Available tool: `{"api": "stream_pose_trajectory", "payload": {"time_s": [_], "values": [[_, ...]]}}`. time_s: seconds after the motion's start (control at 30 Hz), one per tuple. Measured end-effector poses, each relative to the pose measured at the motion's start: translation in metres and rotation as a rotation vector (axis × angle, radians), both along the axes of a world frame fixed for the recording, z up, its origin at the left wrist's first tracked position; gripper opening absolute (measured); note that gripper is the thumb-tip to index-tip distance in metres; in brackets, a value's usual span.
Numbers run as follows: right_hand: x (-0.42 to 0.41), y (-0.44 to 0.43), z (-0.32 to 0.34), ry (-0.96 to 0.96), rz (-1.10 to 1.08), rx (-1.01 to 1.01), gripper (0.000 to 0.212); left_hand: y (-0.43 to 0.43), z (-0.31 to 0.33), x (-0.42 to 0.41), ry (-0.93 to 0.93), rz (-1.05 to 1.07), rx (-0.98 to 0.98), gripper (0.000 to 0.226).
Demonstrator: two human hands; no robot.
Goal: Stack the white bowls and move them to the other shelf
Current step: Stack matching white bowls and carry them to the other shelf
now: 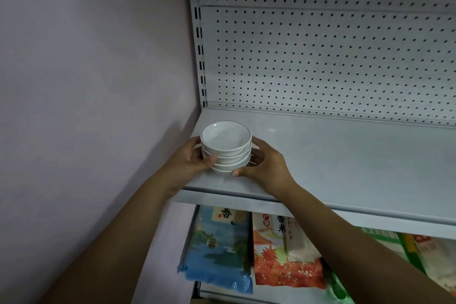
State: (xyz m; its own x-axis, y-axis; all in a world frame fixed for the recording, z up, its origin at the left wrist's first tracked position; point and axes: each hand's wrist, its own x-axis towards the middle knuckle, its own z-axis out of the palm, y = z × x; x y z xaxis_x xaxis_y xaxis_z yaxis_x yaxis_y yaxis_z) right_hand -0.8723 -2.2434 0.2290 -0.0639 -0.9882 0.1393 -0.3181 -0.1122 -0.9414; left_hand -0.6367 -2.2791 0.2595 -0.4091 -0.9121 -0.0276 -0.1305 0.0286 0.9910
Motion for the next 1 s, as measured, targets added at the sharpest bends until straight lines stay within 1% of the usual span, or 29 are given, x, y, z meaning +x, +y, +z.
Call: {"api": "stream_pose_trajectory", "payload": {"time_s": [0.03, 0.1, 0.2, 0.27, 0.37, 0.47, 0.53, 0.6, 0.67, 0.77, 0.83, 0.9, 0.97, 1.0], "values": [[0.001, -0.002, -0.001, 0.0, 0.013, -0.009, 0.11, -0.001, -0.002, 0.001, 0.005, 0.0, -0.002, 0.064], [0.003, -0.004, -0.002, -0.004, 0.029, -0.014, 0.108, -0.002, -0.003, 0.001, 0.012, 0.022, -0.021, 0.057], [0.01, -0.006, -0.002, 0.03, 0.051, -0.022, 0.104, -0.005, -0.008, 0.001, -0.004, 0.183, -0.132, 0.053], [0.016, -0.008, -0.001, 0.051, 0.064, -0.025, 0.113, -0.007, -0.012, 0.002, -0.051, 0.25, -0.213, 0.055], [0.026, -0.015, 0.0, 0.09, 0.065, -0.047, 0.128, -0.008, -0.016, 0.003, -0.085, 0.245, -0.245, 0.056], [0.027, -0.026, 0.0, 0.136, 0.051, -0.063, 0.132, -0.007, -0.019, 0.004, -0.102, 0.279, -0.254, 0.063], [0.025, -0.034, 0.001, 0.134, 0.059, -0.048, 0.134, -0.008, -0.026, 0.003, -0.198, 0.399, -0.267, 0.066], [0.024, -0.045, 0.001, 0.149, 0.058, -0.028, 0.136, -0.009, -0.033, 0.002, -0.374, 0.48, -0.287, 0.066], [0.025, -0.059, 0.001, 0.162, 0.034, -0.033, 0.135, -0.012, -0.042, 0.003, -0.505, 0.428, -0.242, 0.069], [0.027, -0.083, 0.0, 0.174, -0.021, -0.057, 0.129, -0.017, -0.05, 0.006, -0.595, 0.319, -0.123, 0.081], [0.028, -0.098, 0.002, 0.153, -0.039, -0.056, 0.121, -0.02, -0.051, 0.006, -0.654, 0.302, -0.12, 0.083], [0.03, -0.109, 0.007, 0.156, -0.056, -0.053, 0.117, -0.021, -0.051, 0.004, -0.723, 0.29, -0.14, 0.086], [0.029, -0.122, 0.01, 0.176, -0.078, -0.029, 0.116, -0.023, -0.051, 0.003, -0.773, 0.285, -0.149, 0.086], [0.03, -0.126, 0.014, 0.243, -0.085, -0.041, 0.114, -0.023, -0.05, 0.002, -0.787, 0.284, -0.146, 0.085]]}}
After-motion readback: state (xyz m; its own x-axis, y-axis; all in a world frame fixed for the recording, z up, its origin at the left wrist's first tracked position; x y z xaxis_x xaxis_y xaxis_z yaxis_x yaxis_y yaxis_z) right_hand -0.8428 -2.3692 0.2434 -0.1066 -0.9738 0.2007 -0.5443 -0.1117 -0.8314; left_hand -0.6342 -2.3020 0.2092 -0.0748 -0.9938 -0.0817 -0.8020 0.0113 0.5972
